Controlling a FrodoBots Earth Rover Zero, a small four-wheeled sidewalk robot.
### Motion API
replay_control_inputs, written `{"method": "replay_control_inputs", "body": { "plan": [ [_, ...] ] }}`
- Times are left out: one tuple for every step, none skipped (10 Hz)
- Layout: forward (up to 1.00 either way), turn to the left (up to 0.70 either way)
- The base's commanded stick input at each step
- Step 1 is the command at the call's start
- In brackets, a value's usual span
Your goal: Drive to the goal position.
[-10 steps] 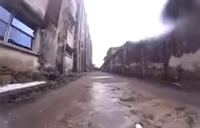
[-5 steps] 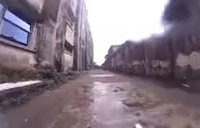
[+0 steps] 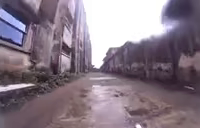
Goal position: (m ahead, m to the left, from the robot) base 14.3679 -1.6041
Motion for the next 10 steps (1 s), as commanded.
{"method": "replay_control_inputs", "body": {
  "plan": [
    [0.7,0.0],
    [0.7,0.0],
    [0.7,0.0],
    [0.7,0.0],
    [0.7,0.0],
    [0.7,0.0],
    [0.7,0.0],
    [0.7,0.0],
    [0.7,0.0],
    [0.7,0.0]
  ]
}}
